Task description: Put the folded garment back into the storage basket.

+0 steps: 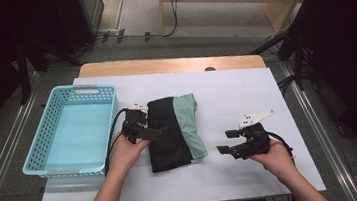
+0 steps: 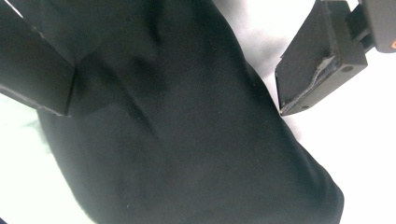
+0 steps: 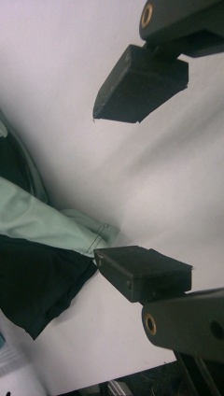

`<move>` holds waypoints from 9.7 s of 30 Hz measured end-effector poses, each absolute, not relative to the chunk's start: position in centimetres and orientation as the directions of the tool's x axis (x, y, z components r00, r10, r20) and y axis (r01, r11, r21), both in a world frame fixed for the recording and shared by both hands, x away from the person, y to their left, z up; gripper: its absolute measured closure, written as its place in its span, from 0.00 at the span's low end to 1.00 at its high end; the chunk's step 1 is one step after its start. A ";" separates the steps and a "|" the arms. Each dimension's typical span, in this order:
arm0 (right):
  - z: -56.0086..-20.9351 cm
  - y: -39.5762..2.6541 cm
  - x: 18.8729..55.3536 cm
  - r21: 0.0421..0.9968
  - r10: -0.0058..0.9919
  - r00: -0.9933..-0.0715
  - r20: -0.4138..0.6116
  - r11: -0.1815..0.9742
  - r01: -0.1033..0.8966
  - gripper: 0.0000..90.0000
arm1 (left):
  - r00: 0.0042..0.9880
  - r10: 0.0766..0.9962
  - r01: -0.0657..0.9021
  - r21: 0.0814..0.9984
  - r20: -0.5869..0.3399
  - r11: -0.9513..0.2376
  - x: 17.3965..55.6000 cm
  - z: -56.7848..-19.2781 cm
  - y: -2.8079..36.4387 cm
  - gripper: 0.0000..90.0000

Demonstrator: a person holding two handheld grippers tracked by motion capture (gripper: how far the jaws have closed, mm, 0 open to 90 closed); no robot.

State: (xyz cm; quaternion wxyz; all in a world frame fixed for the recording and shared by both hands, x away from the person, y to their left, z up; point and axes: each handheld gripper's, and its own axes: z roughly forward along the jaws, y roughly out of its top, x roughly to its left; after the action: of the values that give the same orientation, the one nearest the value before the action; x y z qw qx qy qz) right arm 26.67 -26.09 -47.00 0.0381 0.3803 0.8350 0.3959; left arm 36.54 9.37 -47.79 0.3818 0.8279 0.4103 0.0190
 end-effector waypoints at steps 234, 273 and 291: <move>-48.8 -29.0 23.3 0.638 0.696 -0.664 0.274 0.385 0.667 0.29 | 0.609 0.684 0.730 0.620 -0.400 -0.288 39.7 -33.7 22.8 0.75; -48.7 -29.2 23.4 0.641 0.702 -0.656 0.279 0.373 0.671 0.29 | 0.544 0.727 0.766 0.600 -0.418 -0.229 38.8 -39.0 30.0 0.75; -48.7 -29.3 23.5 0.640 0.704 -0.655 0.275 0.374 0.671 0.29 | 0.519 0.755 0.794 0.554 -0.400 -0.252 38.3 -42.6 32.5 0.75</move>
State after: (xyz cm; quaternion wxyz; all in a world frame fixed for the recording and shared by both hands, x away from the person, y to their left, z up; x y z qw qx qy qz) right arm 23.45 -29.29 -48.72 0.0218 0.4148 0.8286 0.3754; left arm 38.33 32.52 -42.57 0.3665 0.7906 0.4898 -0.0260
